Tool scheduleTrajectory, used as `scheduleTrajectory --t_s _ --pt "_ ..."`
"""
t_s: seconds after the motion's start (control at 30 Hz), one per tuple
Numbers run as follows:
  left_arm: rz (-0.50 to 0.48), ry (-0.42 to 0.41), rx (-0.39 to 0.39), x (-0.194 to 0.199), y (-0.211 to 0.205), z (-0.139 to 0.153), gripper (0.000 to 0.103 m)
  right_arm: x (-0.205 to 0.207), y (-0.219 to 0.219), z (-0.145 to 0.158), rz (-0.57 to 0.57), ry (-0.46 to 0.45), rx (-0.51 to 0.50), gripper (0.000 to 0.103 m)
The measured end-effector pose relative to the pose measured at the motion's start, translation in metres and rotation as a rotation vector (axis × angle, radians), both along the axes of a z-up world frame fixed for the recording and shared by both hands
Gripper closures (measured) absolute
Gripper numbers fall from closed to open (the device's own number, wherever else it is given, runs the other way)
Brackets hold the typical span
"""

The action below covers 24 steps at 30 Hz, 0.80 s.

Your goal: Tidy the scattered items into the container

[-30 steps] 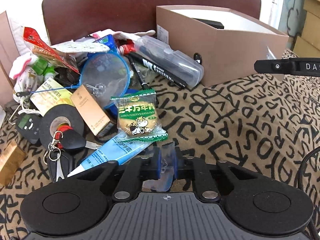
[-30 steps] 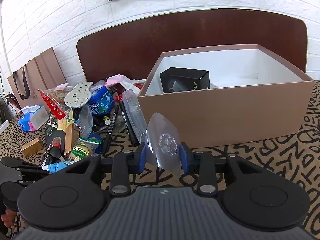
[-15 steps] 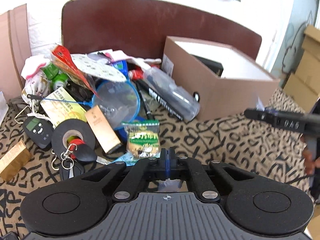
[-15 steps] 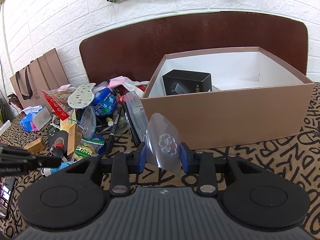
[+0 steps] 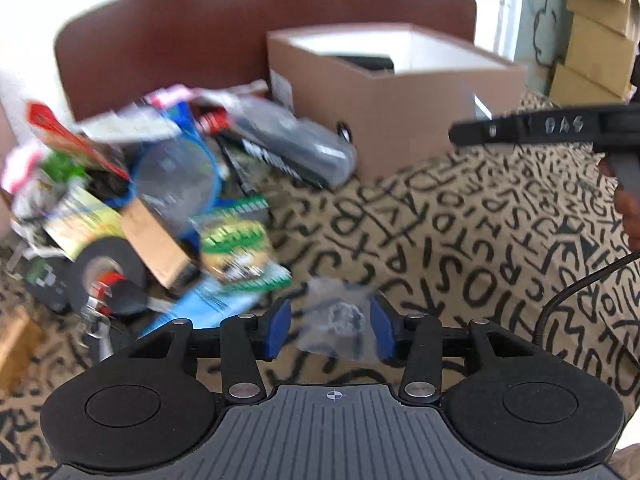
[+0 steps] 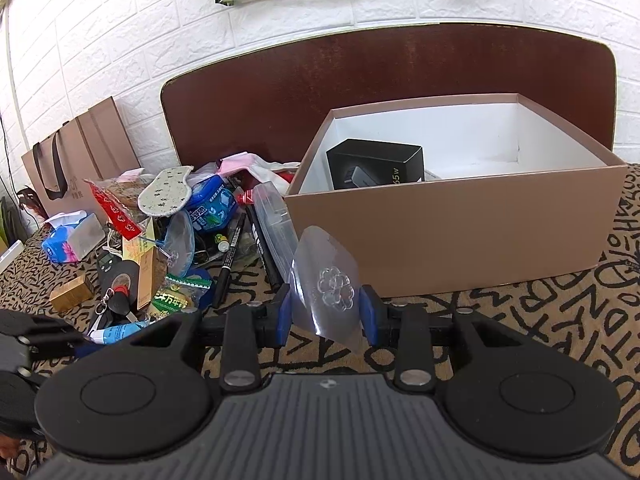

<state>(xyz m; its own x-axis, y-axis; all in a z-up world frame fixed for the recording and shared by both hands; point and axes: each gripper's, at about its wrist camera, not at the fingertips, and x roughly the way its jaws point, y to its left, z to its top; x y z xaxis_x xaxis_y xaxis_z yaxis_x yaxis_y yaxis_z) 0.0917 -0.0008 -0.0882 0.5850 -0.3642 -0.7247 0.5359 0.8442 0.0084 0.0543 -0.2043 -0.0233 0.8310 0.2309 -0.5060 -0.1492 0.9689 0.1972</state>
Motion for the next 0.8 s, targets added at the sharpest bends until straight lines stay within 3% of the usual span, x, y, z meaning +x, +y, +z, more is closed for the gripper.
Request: scheduleTrajectory --t_s 0.1,0.27,0.3,0.4,0.53,0.57,0.8 --pt "0.001 0.039 0.004 0.007 -0.005 -0.011 0.026 0.0 -0.001 0.0 -0.001 0.001 -0.002 0.064" --pt "-0.004 0.06 0.025 0.01 -0.014 -0.025 0.025 0.001 0.0 -0.002 -0.002 0.006 0.0 0.064" --pt "-0.002 0.049 0.032 0.009 -0.015 -0.026 0.027 0.001 0.0 -0.002 -0.002 0.007 0.0 0.064" --pt "-0.022 0.041 0.041 0.007 -0.016 -0.021 0.061 0.001 -0.002 -0.003 -0.004 0.007 0.002 0.064" --pt "-0.025 0.045 0.055 0.005 -0.018 -0.018 0.075 0.001 -0.005 -0.003 -0.013 0.006 0.008 0.064" --pt "-0.019 0.046 0.054 0.005 -0.019 -0.018 0.09 0.0 -0.005 -0.003 -0.013 0.005 0.009 0.064" --pt "-0.013 0.019 0.02 0.002 -0.022 -0.007 0.092 -0.002 -0.004 -0.004 -0.005 0.006 0.011 0.064"
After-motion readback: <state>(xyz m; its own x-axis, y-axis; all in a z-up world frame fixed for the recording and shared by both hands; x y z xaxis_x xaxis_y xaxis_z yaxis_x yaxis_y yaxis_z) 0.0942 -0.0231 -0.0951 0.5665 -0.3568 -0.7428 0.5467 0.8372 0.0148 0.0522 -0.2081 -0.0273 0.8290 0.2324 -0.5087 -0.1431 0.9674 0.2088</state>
